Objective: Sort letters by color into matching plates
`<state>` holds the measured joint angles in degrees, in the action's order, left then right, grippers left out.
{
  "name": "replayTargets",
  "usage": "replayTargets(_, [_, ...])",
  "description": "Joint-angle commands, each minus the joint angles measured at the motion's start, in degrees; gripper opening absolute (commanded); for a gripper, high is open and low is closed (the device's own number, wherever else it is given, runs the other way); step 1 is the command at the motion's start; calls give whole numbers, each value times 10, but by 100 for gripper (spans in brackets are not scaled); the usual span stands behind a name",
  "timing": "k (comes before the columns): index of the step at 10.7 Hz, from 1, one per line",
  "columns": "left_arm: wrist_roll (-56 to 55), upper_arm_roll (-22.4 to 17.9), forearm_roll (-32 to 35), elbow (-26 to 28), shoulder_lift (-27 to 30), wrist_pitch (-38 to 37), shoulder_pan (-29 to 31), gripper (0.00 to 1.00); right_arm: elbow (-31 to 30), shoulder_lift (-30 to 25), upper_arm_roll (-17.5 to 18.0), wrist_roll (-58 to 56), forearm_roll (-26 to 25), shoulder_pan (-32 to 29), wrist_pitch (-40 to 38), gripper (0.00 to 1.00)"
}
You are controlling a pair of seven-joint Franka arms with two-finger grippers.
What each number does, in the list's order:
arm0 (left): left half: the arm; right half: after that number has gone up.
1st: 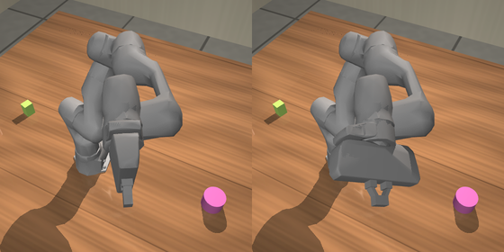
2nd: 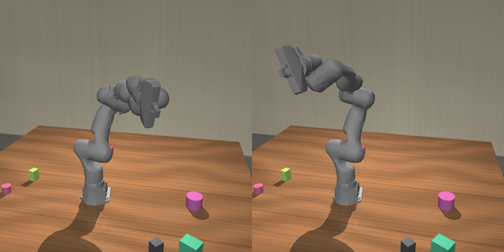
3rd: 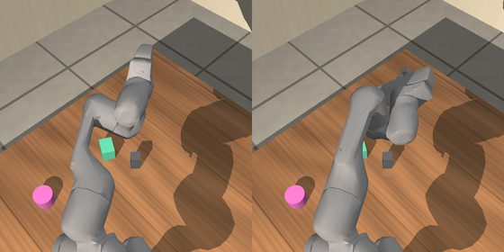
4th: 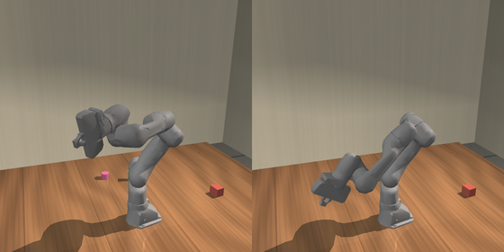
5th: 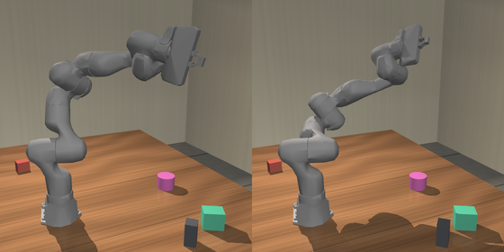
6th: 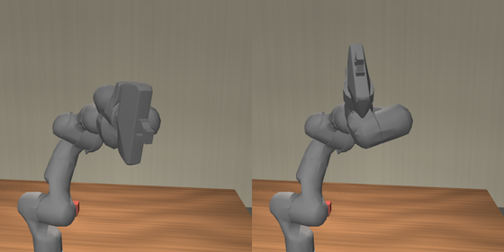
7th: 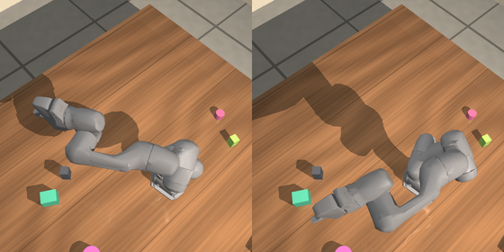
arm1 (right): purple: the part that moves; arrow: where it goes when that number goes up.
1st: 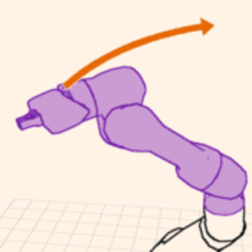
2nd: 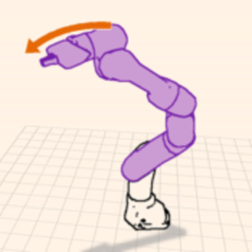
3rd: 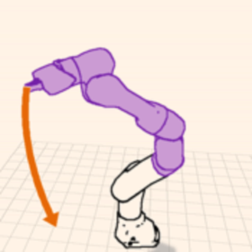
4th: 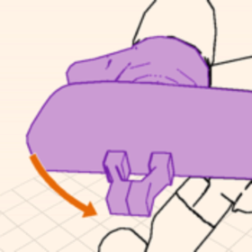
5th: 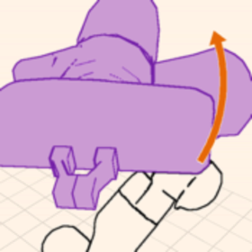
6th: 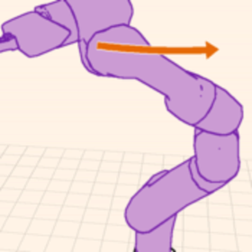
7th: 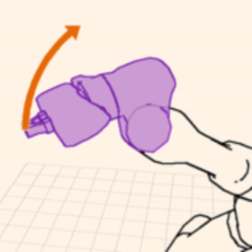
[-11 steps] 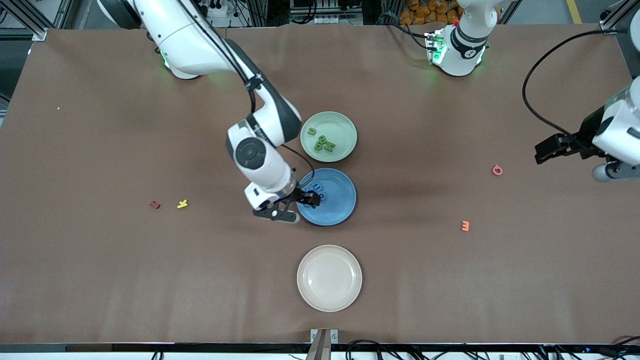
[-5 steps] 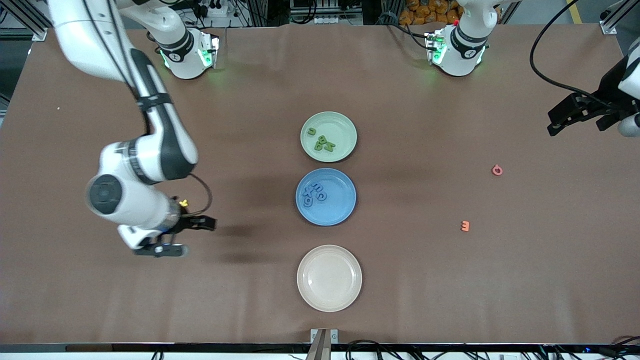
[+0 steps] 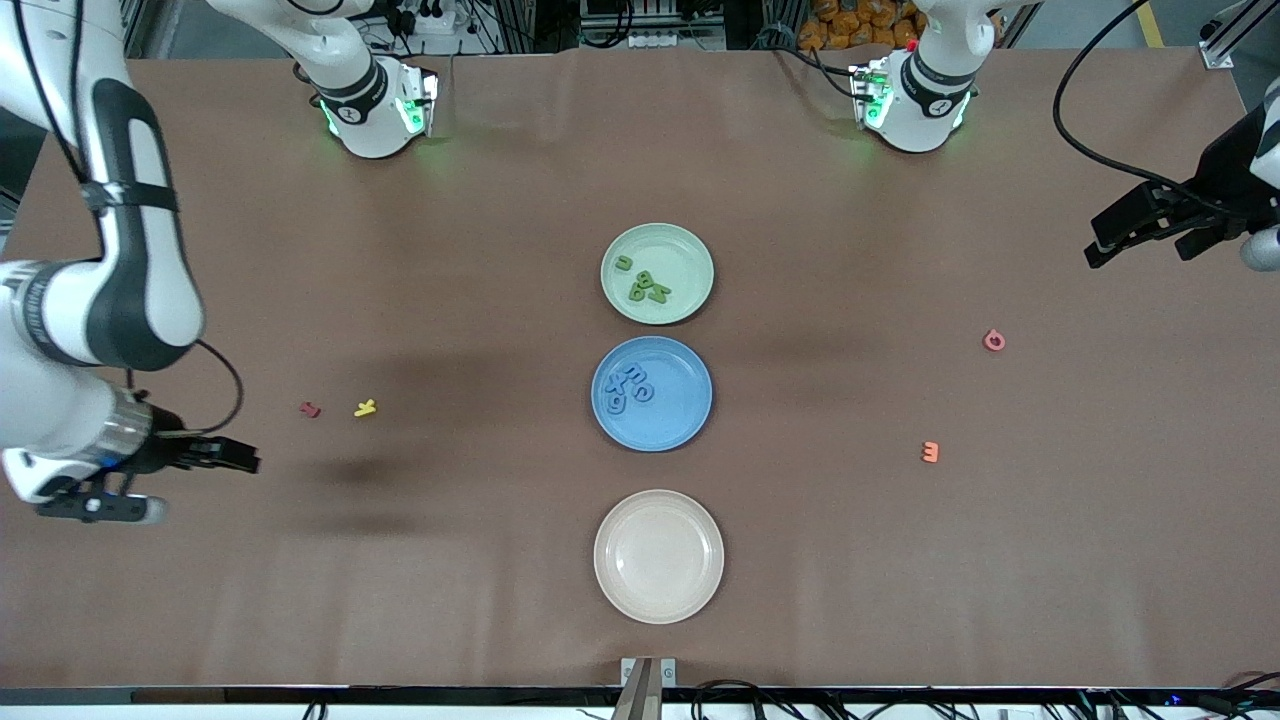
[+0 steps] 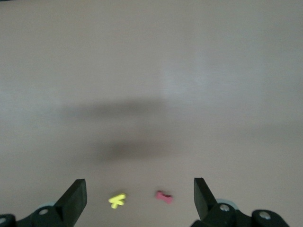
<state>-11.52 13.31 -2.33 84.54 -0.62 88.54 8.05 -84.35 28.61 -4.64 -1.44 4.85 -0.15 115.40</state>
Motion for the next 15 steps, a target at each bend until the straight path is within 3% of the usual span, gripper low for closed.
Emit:
replayTargets(1, [8, -28, -17, 21, 11, 2, -16, 100, -22, -81, -23, -4, -47, -4, -82, 100])
replayTargets(3, [6, -29, -17, 43, 12, 30, -14, 100, -15, -133, -23, -6, -73, -9, -150, 100])
replayTargets(8, [11, -26, 19, 55, 20, 49, -15, 100, 31, -246, -21, -5, -63, -4, -331, 100])
replayTargets(15, [7, -22, 48, 48, 17, 56, -16, 100, -15, -275, -16, 5, -62, 15, -281, 100])
